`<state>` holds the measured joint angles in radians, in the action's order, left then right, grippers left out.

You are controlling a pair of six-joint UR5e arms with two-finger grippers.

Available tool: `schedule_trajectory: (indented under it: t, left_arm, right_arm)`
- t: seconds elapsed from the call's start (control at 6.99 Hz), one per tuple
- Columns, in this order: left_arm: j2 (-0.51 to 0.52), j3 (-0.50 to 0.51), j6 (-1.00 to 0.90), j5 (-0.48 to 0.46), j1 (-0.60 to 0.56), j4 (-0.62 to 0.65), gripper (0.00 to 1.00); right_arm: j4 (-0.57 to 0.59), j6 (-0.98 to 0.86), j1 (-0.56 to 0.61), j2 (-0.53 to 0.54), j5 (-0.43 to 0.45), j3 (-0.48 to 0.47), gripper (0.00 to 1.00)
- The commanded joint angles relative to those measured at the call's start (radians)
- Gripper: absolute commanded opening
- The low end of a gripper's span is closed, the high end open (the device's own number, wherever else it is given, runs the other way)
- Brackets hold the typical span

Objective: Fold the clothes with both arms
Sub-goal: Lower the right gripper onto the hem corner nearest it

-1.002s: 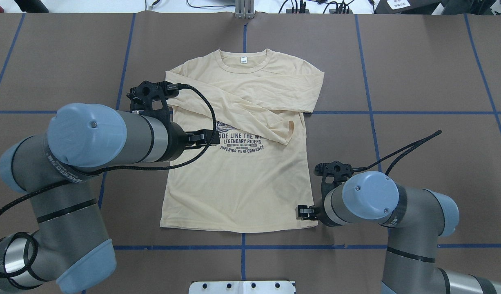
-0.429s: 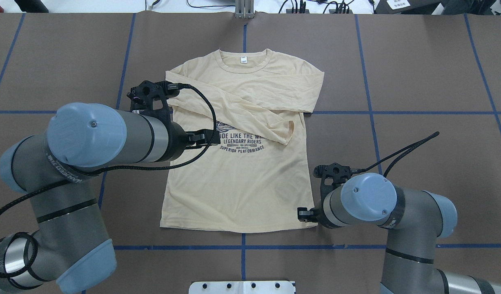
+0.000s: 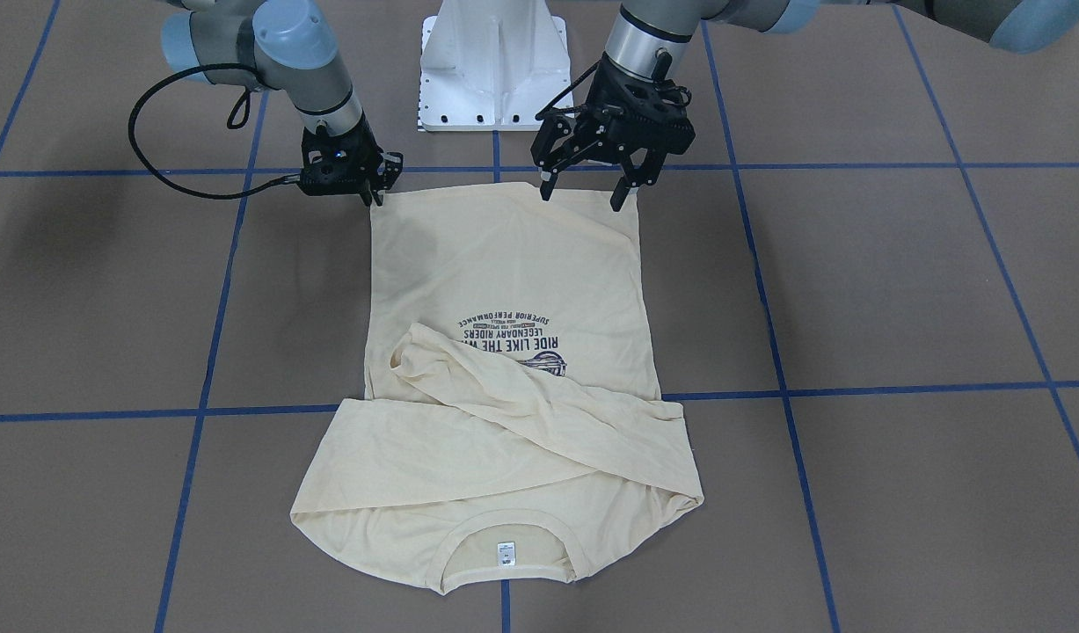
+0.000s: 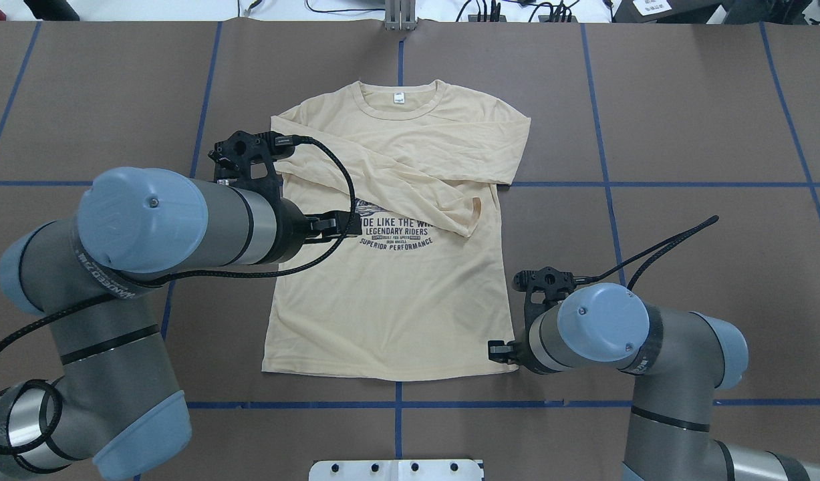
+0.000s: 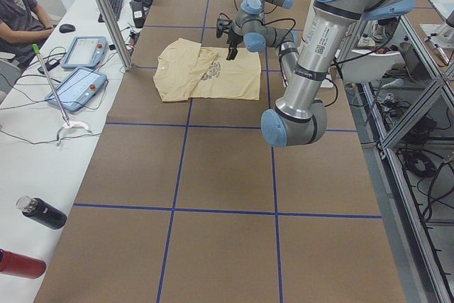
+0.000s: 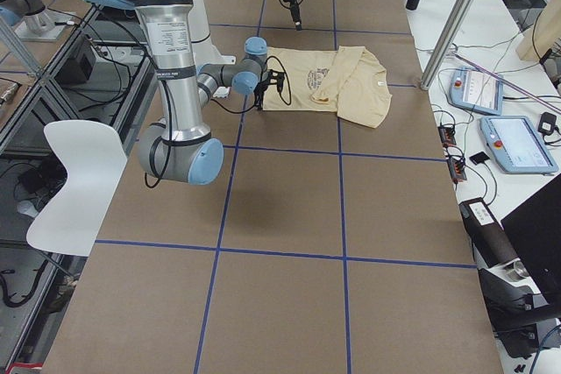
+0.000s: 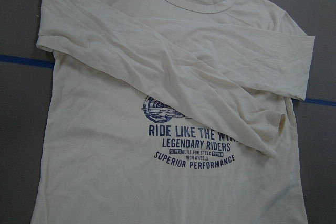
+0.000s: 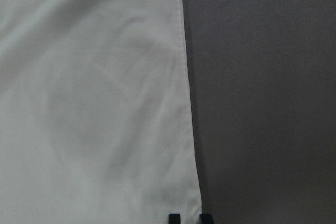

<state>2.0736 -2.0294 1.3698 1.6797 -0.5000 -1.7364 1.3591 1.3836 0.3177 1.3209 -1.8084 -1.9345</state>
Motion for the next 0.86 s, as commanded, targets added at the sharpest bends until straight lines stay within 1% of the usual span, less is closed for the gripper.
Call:
schedule_trajectory:
  t: [0.0,0.14,0.29,0.72]
  left_arm:
    - [0.002,0.000,0.002,0.000,0.001,0.000,1.00]
    - [0.002,0.000,0.000,0.000,0.001,0.000,1.00]
    - [0.000,0.001,0.000,0.000,0.001,0.000,1.00]
    - [0.000,0.002,0.000,0.000,0.000,0.000,1.00]
  right_arm:
    - [0.000,0.000,0.001,0.001,0.000,0.000,0.27]
    - [0.000,0.000,0.001,0.001,0.000,0.000,0.34]
    - [0.000,0.000,0.001,0.003,0.000,0.000,0.38]
    - [0.000,0.000,0.001,0.004,0.000,0.008,0.39]
